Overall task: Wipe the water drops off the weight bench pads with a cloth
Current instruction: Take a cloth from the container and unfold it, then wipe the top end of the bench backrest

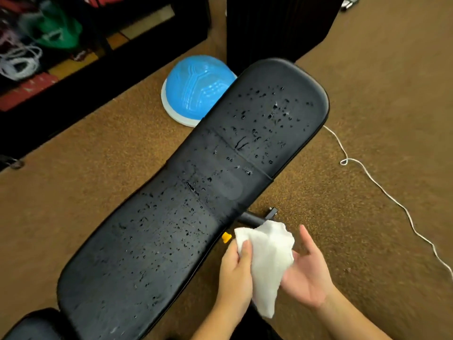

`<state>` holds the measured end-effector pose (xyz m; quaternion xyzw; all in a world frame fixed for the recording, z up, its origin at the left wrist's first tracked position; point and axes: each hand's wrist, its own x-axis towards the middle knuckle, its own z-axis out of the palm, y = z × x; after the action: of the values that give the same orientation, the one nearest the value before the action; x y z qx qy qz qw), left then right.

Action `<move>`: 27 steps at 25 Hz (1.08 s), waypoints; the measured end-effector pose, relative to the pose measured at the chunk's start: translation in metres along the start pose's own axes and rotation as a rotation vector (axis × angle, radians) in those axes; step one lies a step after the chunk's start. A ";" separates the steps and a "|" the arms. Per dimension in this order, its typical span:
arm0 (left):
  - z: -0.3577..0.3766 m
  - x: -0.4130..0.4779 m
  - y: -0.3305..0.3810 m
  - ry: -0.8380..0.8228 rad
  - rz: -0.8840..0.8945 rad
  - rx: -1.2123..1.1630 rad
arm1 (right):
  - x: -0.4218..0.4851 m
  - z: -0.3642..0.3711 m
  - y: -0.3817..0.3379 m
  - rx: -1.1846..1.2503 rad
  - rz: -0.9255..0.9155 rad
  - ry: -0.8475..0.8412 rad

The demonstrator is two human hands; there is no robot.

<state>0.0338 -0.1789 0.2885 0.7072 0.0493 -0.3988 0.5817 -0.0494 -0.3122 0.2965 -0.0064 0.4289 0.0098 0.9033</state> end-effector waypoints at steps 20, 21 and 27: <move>0.024 0.046 0.077 -0.046 0.343 0.318 | -0.007 0.107 -0.121 -0.317 -0.957 0.282; 0.020 0.051 0.079 -0.024 0.357 0.324 | -0.008 0.117 -0.138 -0.371 -1.058 0.311; 0.003 0.083 0.102 0.057 0.446 0.356 | 0.040 0.183 -0.222 -1.020 -1.424 0.437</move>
<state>0.1429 -0.2470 0.3166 0.8024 -0.1619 -0.2434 0.5202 0.1230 -0.5297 0.3822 -0.6719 0.4290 -0.3644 0.4814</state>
